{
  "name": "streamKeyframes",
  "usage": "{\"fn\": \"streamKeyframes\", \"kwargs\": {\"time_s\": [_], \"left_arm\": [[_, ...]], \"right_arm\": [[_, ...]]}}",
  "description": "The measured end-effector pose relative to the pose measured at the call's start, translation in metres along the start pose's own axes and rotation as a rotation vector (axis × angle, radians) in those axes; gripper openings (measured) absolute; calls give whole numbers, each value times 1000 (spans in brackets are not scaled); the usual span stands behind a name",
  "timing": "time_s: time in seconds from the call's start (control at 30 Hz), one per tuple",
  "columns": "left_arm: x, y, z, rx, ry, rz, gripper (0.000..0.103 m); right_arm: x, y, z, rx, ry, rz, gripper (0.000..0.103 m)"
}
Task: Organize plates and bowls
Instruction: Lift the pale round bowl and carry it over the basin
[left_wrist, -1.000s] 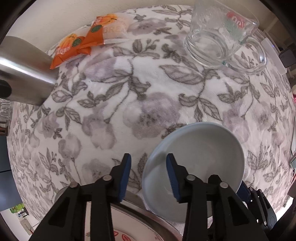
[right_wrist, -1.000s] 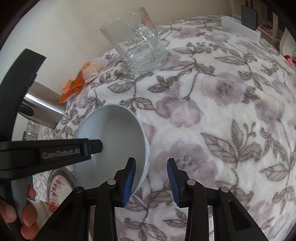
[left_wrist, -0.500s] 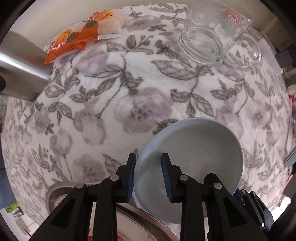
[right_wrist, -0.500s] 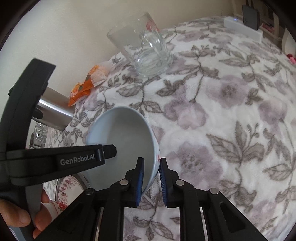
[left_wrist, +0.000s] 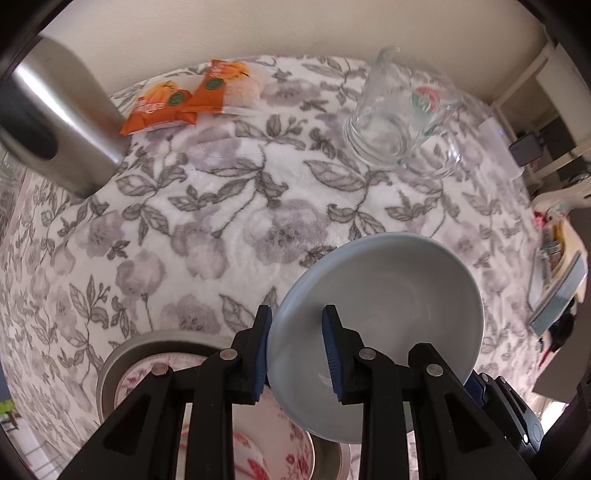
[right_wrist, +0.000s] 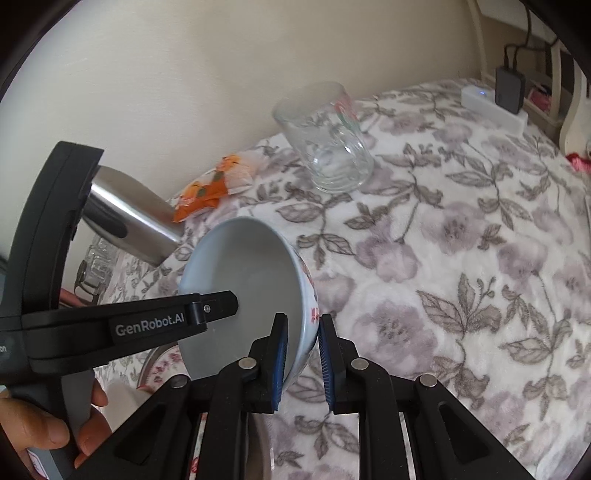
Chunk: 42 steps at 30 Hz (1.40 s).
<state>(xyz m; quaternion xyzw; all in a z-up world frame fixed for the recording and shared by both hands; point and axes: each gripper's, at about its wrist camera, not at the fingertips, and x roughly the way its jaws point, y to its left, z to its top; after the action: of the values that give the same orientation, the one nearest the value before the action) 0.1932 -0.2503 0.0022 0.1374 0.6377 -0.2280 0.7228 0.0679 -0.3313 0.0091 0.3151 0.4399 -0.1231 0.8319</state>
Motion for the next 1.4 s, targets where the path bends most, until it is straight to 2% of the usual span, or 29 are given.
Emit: {"fn": "streamKeyframes", "kwargs": {"time_s": [0.37, 0.47, 0.73, 0.77, 1.13, 1.4], "left_arm": [[-47, 24, -29, -74, -114, -130, 29], [-58, 28, -39, -80, -139, -117, 29], [-82, 52, -64, -144, -223, -177, 29], [-84, 55, -68, -160, -224, -153, 29], [-110, 94, -110, -278, -350, -241, 29], [-120, 122, -131, -335, -409, -262, 29]], "right_arm": [[-33, 22, -12, -55, -32, 37, 18], [-37, 28, -17, -72, -28, 37, 18], [-51, 47, -29, -122, -43, 60, 18], [-54, 51, -31, -130, -48, 61, 18], [-73, 93, -47, -234, -77, 82, 18], [-73, 121, -56, -288, -67, 107, 18]]}}
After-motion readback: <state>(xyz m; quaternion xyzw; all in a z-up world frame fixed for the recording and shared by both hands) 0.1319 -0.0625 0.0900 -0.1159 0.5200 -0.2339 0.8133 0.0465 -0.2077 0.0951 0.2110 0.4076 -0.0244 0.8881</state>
